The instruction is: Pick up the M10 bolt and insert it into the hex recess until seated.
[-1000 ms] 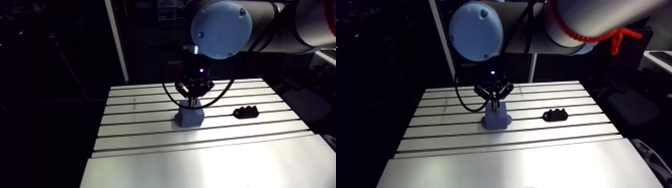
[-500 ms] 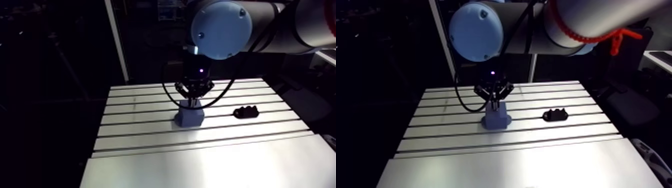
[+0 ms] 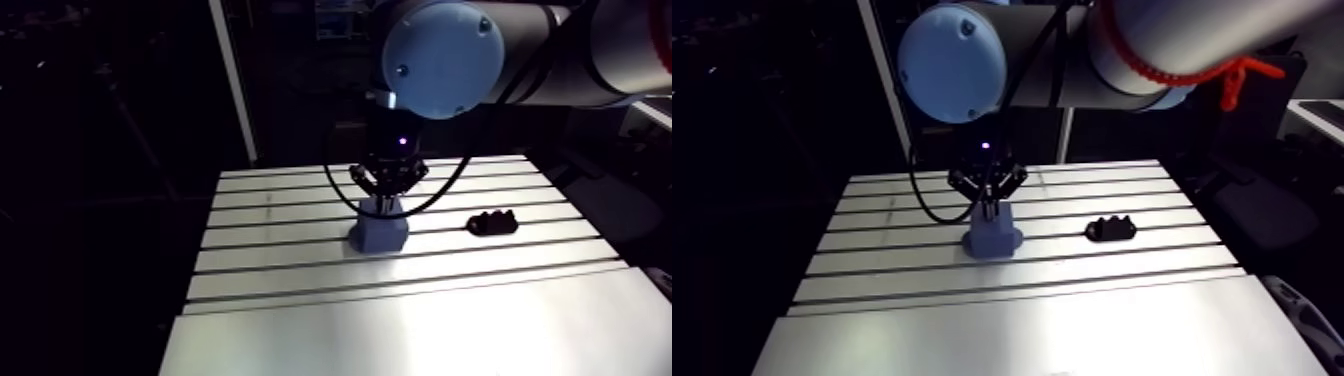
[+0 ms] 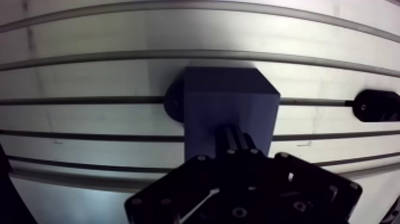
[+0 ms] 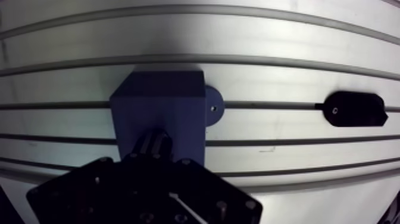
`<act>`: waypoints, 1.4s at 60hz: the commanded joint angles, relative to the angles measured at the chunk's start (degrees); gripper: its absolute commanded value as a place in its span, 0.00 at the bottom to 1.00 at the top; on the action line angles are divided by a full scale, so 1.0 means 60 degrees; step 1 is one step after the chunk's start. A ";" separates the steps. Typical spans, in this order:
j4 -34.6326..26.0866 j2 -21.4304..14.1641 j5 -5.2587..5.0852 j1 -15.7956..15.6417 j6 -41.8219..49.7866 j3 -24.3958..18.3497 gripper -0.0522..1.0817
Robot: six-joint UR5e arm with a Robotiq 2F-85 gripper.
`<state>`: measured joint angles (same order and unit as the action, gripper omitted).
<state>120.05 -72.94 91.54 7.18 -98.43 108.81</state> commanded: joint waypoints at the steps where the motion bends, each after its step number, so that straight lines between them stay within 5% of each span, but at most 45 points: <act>1: 0.0008 0.0007 0.0000 0.0004 -0.0021 -0.0007 1.00; 84: -0.0019 -0.0164 -0.0057 -0.0025 -0.0009 -0.0047 1.00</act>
<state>120.00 -73.42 91.36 7.12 -98.48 108.88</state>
